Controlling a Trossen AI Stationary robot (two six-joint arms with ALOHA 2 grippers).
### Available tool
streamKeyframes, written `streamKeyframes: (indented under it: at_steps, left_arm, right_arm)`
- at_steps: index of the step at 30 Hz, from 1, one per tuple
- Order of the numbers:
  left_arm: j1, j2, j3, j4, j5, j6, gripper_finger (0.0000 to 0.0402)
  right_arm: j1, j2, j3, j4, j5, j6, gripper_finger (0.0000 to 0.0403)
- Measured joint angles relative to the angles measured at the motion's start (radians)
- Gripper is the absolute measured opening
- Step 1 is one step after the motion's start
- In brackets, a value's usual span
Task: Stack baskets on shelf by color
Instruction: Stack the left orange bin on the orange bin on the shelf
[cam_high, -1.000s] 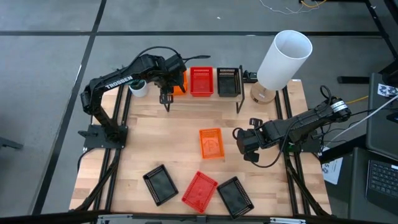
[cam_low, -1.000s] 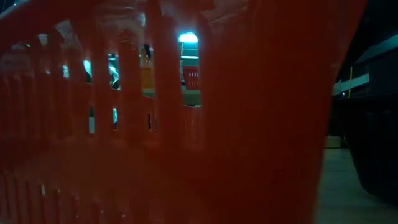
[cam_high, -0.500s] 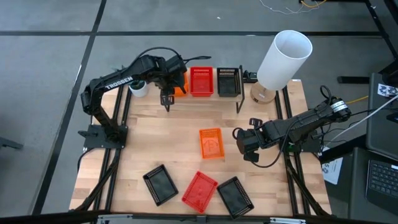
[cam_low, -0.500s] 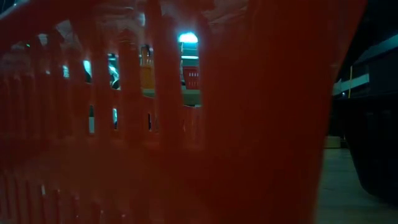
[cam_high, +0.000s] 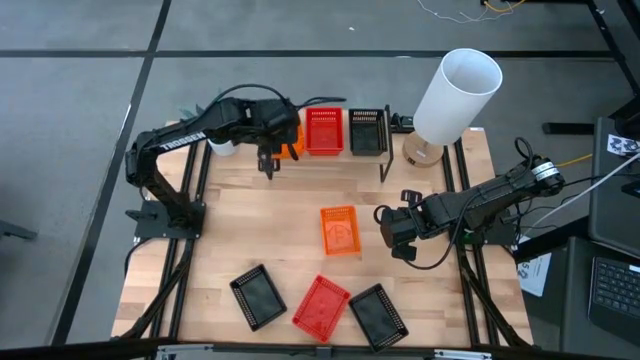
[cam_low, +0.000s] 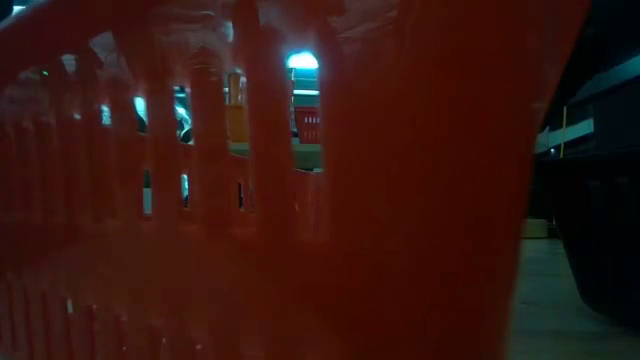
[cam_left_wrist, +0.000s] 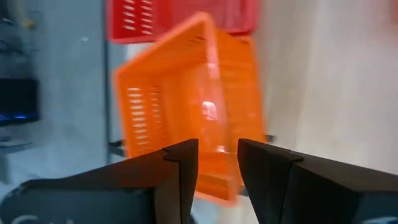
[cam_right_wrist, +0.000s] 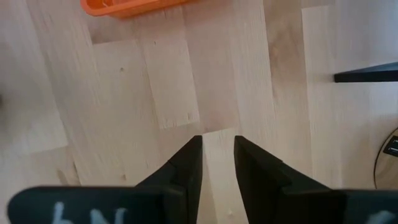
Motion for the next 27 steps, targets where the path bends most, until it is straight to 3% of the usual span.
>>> streamKeyframes:
  at_steps: [11,20,27]
  left_arm:
    - [-0.002,-0.004,0.000,0.063,-0.060,0.033,0.0106]
    - [0.014,0.044,-0.002,0.019,0.028,-0.034,0.0105]
    - [0.068,0.085,-0.088,0.033,0.024,-0.051,0.0105]
  right_arm:
    - [0.000,0.000,0.000,0.002,0.000,-0.003,0.0091]
    - [0.000,0.000,0.000,0.016,0.000,-0.003,0.0091]
    - [0.000,0.000,0.000,0.018,0.000,-0.001,0.0091]
